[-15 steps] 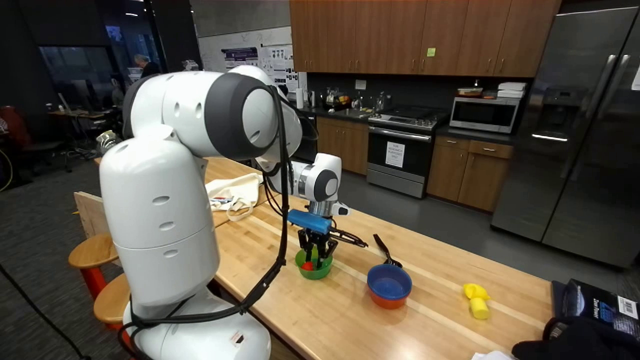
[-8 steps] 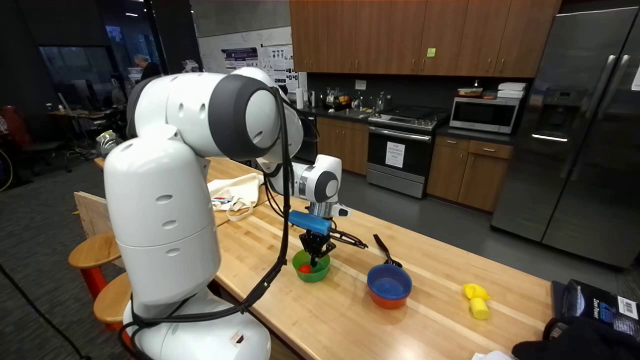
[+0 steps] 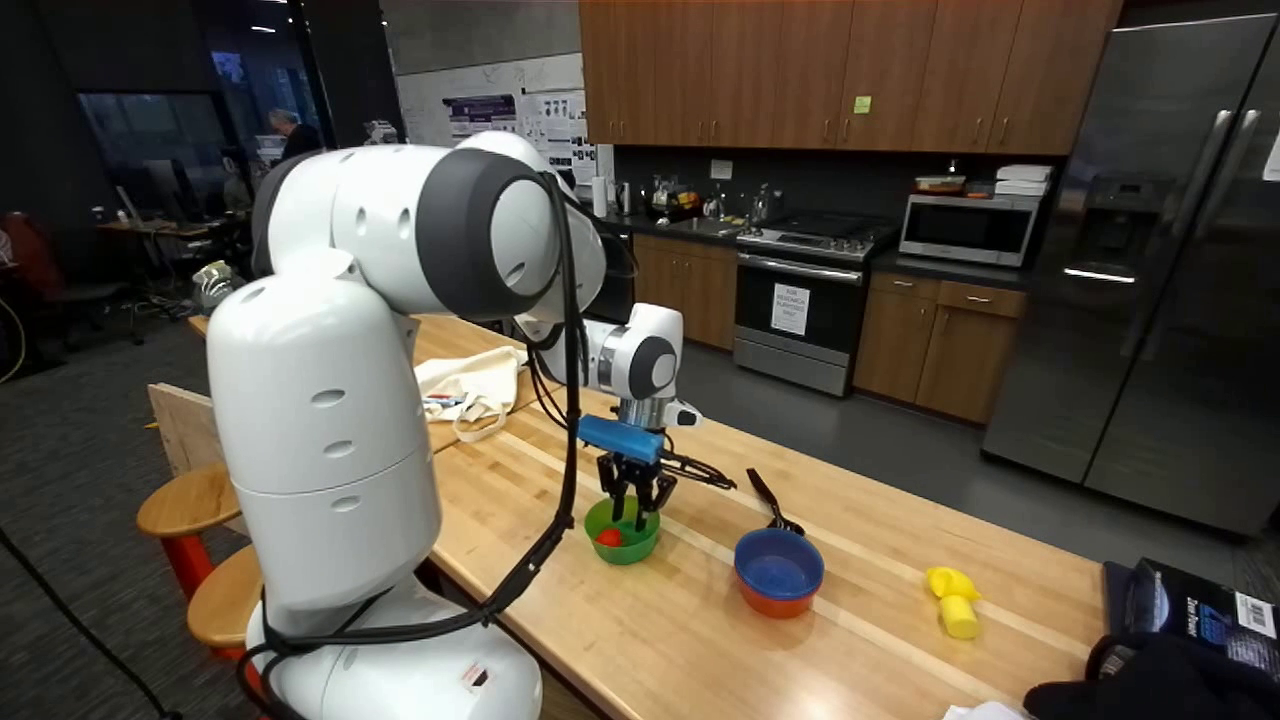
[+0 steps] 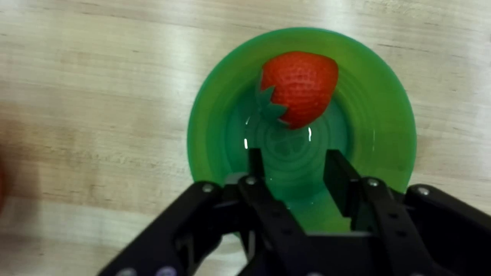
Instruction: Put the strawberry from the green bowl inside the blue bowl.
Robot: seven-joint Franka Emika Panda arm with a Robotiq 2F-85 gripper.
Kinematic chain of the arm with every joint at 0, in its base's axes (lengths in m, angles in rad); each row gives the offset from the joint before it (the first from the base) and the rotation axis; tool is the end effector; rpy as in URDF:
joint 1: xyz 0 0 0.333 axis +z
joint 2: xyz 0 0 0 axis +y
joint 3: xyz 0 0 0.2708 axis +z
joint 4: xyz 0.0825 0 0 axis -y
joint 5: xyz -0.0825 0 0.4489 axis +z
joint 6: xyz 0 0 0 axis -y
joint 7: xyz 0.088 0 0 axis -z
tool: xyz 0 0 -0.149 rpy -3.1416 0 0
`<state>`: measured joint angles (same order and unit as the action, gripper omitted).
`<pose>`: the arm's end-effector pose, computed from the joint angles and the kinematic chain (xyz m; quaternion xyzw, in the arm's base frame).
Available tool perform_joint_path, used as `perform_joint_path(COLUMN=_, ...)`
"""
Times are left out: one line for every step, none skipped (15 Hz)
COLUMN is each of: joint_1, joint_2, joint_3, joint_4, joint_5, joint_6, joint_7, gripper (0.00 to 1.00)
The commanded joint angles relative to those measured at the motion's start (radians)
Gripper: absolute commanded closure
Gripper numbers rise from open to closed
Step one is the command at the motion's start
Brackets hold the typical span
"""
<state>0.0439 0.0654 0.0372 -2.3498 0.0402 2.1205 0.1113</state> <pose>0.4989 0.0442 0.1490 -0.9886 0.0277 0.1477 0.0024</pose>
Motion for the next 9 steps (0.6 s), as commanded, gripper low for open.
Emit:
perform_joint_path(joint_1=0.003, joint_2=-0.027, joint_3=0.002, joint_4=-0.006, joint_5=-0.007, joint_6=-0.013, joint_7=0.011, gripper=0.27)
perform_joint_path(joint_1=0.003, joint_2=-0.029, joint_3=0.002, joint_4=-0.008, joint_5=-0.005, joint_6=-0.014, joint_7=0.009, gripper=0.29)
perform_joint_path(joint_1=0.004, joint_2=-0.030, joint_3=0.003, joint_4=-0.010, joint_5=-0.006, joint_6=-0.014, joint_7=0.010, gripper=0.28)
perform_joint_path(joint_1=0.004, joint_2=-0.031, joint_3=0.004, joint_4=-0.012, joint_5=-0.006, joint_6=-0.014, joint_7=0.010, gripper=0.26)
perform_joint_path(joint_1=0.004, joint_2=-0.032, joint_3=0.004, joint_4=-0.015, joint_5=-0.006, joint_6=-0.014, joint_7=0.010, gripper=0.31)
perform_joint_path(joint_1=0.004, joint_2=-0.034, joint_3=0.004, joint_4=-0.018, joint_5=-0.006, joint_6=-0.014, joint_7=0.009, gripper=0.32)
perform_joint_path(joint_1=0.004, joint_2=-0.035, joint_3=0.004, joint_4=-0.021, joint_5=-0.007, joint_6=-0.013, joint_7=0.010, gripper=0.34)
perform_joint_path(joint_1=0.004, joint_2=-0.036, joint_3=0.005, joint_4=-0.025, joint_5=-0.008, joint_6=-0.013, joint_7=0.012, gripper=0.34)
perform_joint_path(joint_1=0.003, joint_2=-0.038, joint_3=0.004, joint_4=-0.028, joint_5=-0.006, joint_6=-0.012, joint_7=0.011, gripper=0.32)
